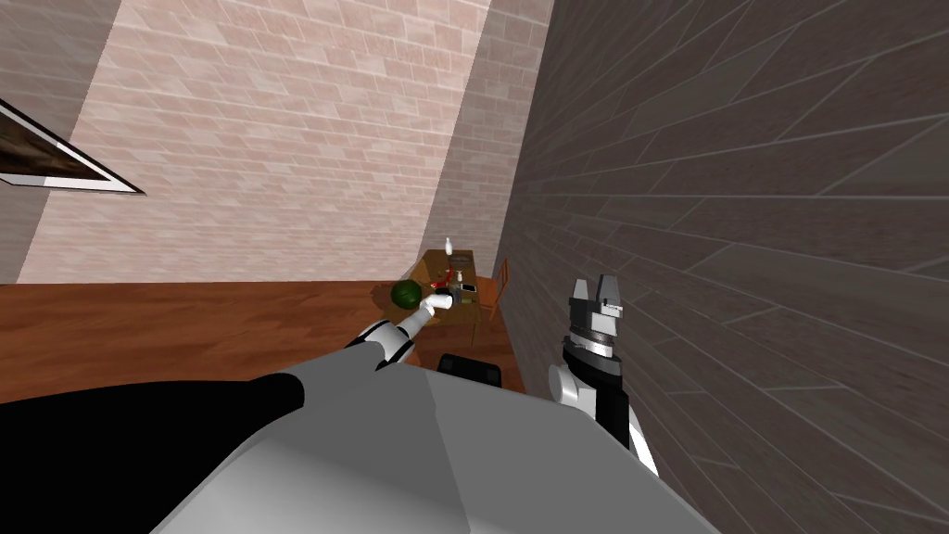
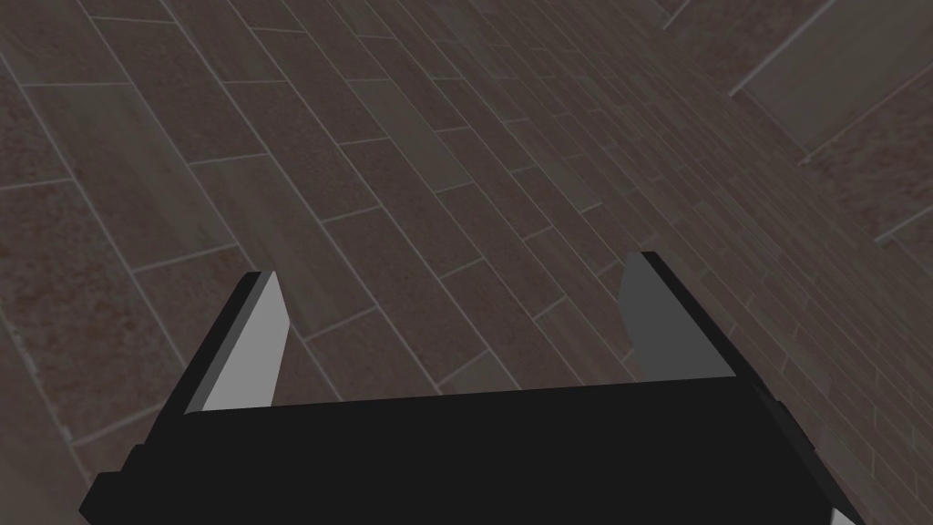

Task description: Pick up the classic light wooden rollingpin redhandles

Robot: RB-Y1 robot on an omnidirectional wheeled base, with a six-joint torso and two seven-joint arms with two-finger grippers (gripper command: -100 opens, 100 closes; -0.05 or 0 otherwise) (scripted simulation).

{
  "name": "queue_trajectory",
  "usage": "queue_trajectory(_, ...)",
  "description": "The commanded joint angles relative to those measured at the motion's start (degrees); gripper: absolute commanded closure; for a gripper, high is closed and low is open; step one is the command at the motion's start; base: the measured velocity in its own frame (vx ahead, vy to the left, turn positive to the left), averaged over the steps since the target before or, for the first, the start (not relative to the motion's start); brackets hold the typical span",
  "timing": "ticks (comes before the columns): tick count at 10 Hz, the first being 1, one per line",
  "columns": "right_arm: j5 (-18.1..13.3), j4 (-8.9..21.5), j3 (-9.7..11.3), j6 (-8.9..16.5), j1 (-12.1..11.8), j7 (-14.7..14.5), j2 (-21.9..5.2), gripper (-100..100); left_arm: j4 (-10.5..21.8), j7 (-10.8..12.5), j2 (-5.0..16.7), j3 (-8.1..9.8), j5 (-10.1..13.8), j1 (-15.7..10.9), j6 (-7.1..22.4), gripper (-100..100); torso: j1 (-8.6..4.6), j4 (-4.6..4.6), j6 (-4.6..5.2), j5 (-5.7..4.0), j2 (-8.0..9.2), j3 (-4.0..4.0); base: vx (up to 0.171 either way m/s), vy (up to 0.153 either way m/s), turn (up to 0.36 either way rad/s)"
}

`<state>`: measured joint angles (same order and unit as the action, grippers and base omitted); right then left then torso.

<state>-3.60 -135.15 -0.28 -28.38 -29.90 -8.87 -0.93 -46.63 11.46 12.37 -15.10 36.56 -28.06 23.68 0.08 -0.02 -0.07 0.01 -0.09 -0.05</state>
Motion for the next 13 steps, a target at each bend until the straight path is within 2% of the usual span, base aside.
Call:
queue_trajectory(1, 0.0, 0.0, 0.0, 0.0, 0.0, 0.0, 0.0, 0, 1.9, 0.1, 0.1, -0.31, 0.7, -0.6, 0.9, -100, 0.00, 0.00, 0.00, 0.00, 0.00, 0.00, 0.023, 0.014, -0.047)
queue_trajectory(2, 0.0, 0.0, 0.0, 0.0, 0.0, 0.0, 0.0, 0, 1.9, 0.1, 0.1, -0.31, 0.7, -0.6, 0.9, -100, 0.00, 0.00, -0.02, 0.00, 0.01, 0.00, 0.009, 0.006, 0.003)
queue_trajectory(3, 0.0, 0.0, 0.0, 0.0, 0.0, 0.0, 0.0, 0, 4.1, 0.6, 0.3, -0.62, 1.5, -1.6, 2.8, -100, -0.03, 0.01, -0.01, 0.00, 0.04, 0.02, 0.016, 0.008, -0.064)
queue_trajectory(4, 0.0, 0.0, 0.0, 0.0, 0.0, 0.0, 0.0, 0, 4.2, 0.6, 0.3, -0.62, 1.5, -1.6, 2.8, -100, -0.03, 0.01, 0.00, -0.01, 0.03, 0.02, 0.019, 0.010, -0.043)
queue_trajectory(6, 0.0, 0.0, 0.0, 0.0, 0.0, 0.0, 0.0, 0, 8.0, 1.4, 0.7, -1.14, 2.7, -3.4, 6.1, -100, -0.01, 0.00, 0.00, 0.00, -0.01, 0.00, 0.037, 0.019, -0.084)
queue_trajectory(7, 0.0, 0.0, 0.0, 0.0, 0.0, 0.0, 0.0, 0, 8.2, 1.4, 0.7, -1.14, 2.7, -3.4, 6.1, -100, 0.03, -0.01, -0.01, 0.00, -0.06, -0.03, 0.035, 0.026, -0.032)
queue_trajectory(10, 0.0, 0.0, 0.0, 0.0, 0.0, 0.0, 0.0, 0, 13.0, 2.5, 1.2, -1.68, 4.0, -5.2, 10.0, -100, 0.02, -0.02, -0.01, 0.00, -0.06, -0.04, 0.045, 0.021, -0.068)
queue_trajectory(13, 0.0, 0.0, 0.0, 0.0, 0.0, 0.0, 0.0, 0, 15.4, 3.1, 1.6, -1.94, 4.7, -6.2, 12.2, -100, 0.02, -0.02, -0.02, 0.01, -0.08, -0.05, 0.049, 0.026, -0.038)
